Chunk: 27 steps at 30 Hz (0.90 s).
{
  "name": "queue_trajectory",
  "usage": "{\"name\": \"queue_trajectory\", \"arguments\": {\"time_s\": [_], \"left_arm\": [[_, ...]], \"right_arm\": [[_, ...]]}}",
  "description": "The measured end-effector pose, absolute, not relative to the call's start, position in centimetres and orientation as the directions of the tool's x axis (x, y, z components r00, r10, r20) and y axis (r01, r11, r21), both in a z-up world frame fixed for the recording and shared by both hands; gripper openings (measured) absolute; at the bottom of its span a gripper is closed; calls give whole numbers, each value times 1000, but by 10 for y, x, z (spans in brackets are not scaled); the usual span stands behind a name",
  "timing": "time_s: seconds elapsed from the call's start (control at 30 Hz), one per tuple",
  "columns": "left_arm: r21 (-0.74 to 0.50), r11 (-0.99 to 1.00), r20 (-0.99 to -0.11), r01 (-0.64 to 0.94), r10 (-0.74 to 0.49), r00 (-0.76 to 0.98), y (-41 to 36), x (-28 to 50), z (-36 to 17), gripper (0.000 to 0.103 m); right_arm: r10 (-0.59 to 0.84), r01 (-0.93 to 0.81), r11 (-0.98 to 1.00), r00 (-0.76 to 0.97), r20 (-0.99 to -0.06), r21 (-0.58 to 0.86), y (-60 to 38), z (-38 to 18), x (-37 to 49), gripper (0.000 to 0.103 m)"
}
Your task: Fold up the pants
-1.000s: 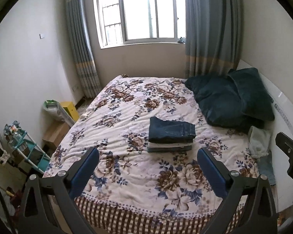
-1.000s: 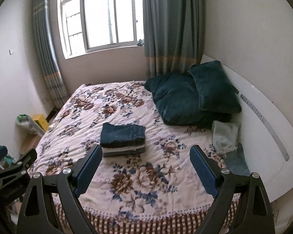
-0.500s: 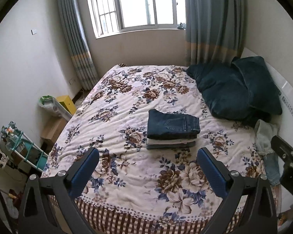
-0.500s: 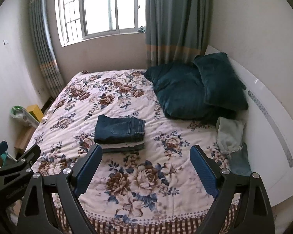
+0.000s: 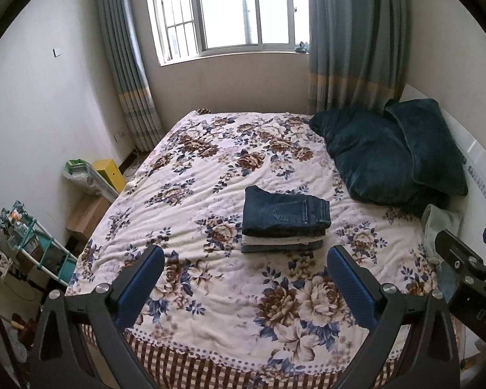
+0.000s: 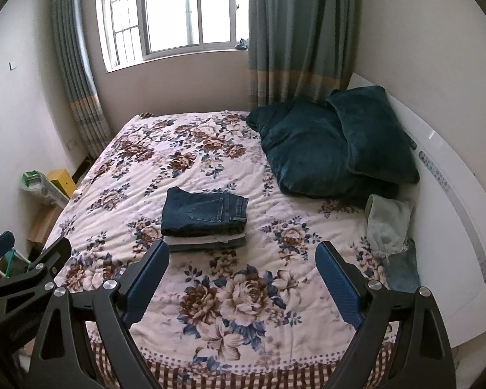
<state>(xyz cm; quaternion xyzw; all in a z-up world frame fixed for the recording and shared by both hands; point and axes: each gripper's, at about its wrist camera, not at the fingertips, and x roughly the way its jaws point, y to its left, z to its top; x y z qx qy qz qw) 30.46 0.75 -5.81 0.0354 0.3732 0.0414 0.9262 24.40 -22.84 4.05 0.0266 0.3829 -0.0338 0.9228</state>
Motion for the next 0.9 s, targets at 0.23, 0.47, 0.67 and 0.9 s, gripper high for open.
{"name": "queue_trajectory", "arguments": {"time_s": [0.23, 0.47, 0.67, 0.9], "left_arm": [[92, 995, -688, -48, 98, 719, 8, 304, -55, 103], [94, 994, -684, -48, 100, 723, 8, 302, -52, 103], [94, 994, -666, -52, 101, 739, 4, 300, -47, 103], [88, 995, -666, -56, 101, 739, 2, 300, -46, 103]], "right_arm": [[-45, 86, 996, 703, -709, 22, -226, 36, 238, 97], [-41, 82, 996, 698, -715, 23, -227, 32, 228, 97], [-44, 85, 996, 700, -712, 21, -232, 31, 223, 98], [-51, 88, 996, 709, -704, 16, -233, 35, 220, 98]]}}
